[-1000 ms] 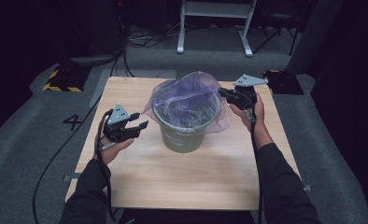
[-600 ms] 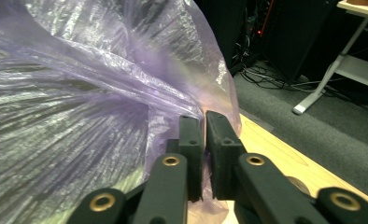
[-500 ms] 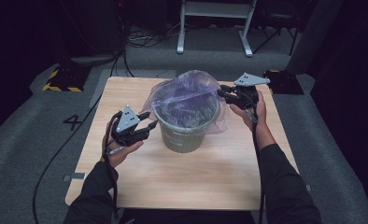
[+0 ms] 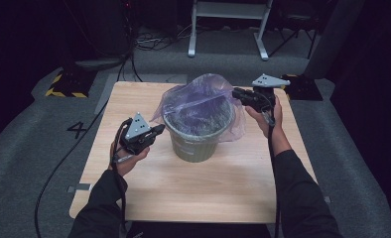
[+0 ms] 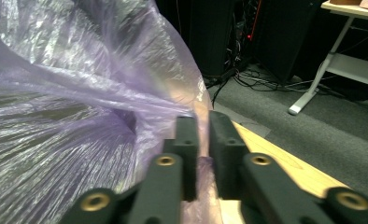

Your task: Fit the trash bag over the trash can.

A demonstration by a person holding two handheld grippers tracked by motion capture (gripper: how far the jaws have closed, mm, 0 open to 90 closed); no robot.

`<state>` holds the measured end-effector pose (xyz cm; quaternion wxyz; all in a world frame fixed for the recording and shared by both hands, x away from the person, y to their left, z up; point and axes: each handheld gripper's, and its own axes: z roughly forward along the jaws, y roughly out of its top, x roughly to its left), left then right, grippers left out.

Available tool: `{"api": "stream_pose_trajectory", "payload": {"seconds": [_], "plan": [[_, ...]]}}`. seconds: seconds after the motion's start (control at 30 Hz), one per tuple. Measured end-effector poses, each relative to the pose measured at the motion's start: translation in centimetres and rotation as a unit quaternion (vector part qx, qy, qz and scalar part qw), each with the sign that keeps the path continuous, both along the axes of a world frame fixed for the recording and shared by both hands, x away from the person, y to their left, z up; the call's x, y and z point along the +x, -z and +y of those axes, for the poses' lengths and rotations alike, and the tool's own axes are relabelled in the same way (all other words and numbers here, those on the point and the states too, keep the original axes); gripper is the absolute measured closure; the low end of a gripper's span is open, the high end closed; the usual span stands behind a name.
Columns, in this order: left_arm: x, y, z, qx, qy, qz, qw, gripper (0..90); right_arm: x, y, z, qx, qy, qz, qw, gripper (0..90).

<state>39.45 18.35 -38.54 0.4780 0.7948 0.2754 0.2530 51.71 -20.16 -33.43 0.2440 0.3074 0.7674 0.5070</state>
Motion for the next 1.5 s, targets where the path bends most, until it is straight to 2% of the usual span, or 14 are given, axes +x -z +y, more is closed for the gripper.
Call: {"api": "stream_pose_trajectory", "payload": {"seconds": [0.13,0.3,0.4,0.47,0.57,0.77,0.83,0.97,1.1,1.13,1.23,1.33,1.43,1.5], "plan": [[0.2,0.4,-0.1,0.012,0.002,0.004,0.9999,90.0,0.2,-0.1,0.1,-0.007,0.004,-0.009,0.9999,90.0],[-0.5,0.2,0.9,-0.017,0.006,-0.008,0.9998,88.7,0.3,-0.3,0.1,0.001,0.006,-0.017,0.9998,90.0],[-1.2,-0.2,1.5,-0.026,0.001,-0.022,0.9994,68.5,0.1,-0.6,0.2,0.001,0.002,-0.022,0.9997,90.0],[-1.6,-0.6,2.0,-0.034,0.004,-0.028,0.9990,63.3,-0.1,-0.8,0.2,-0.002,0.000,-0.028,0.9996,90.0],[-1.8,-1.5,2.6,-0.039,-0.022,-0.039,0.9982,46.1,-0.3,-1.3,0.3,0.002,-0.003,-0.031,0.9995,90.0],[-1.0,-3.8,3.4,-0.095,-0.030,-0.048,0.9939,28.8,-0.5,-2.0,0.9,-0.007,-0.017,-0.036,0.9992,89.5],[-0.3,-4.2,3.1,-0.098,-0.020,-0.034,0.9944,25.7,-0.6,-2.1,1.2,-0.015,-0.018,-0.035,0.9991,89.1],[1.4,-5.1,1.3,-0.074,-0.006,-0.024,0.9969,24.9,-0.6,-2.1,1.8,-0.025,-0.027,-0.033,0.9988,86.2],[2.4,-5.9,-0.7,-0.022,0.002,-0.026,0.9994,23.2,-0.7,-2.5,2.1,-0.026,-0.032,-0.037,0.9985,84.7],[2.5,-5.9,-0.9,-0.021,0.004,-0.025,0.9995,22.5,-0.8,-2.6,2.1,-0.025,-0.032,-0.038,0.9984,84.7],[3.0,-6.0,-1.8,0.018,-0.021,-0.033,0.9991,23.5,-0.9,-2.9,2.1,-0.024,-0.034,-0.038,0.9984,84.0],[3.8,-6.0,-1.9,0.038,-0.038,-0.030,0.9981,26.7,-0.9,-3.0,2.0,-0.021,-0.036,-0.036,0.9985,82.8],[4.5,-6.1,-1.7,0.051,-0.051,-0.028,0.9970,40.0,-0.8,-3.1,1.9,-0.019,-0.042,-0.032,0.9984,78.4],[4.8,-6.3,-1.2,0.042,-0.044,-0.023,0.9979,58.0,-0.6,-3.0,2.0,-0.028,-0.037,-0.032,0.9984,69.6]]}}
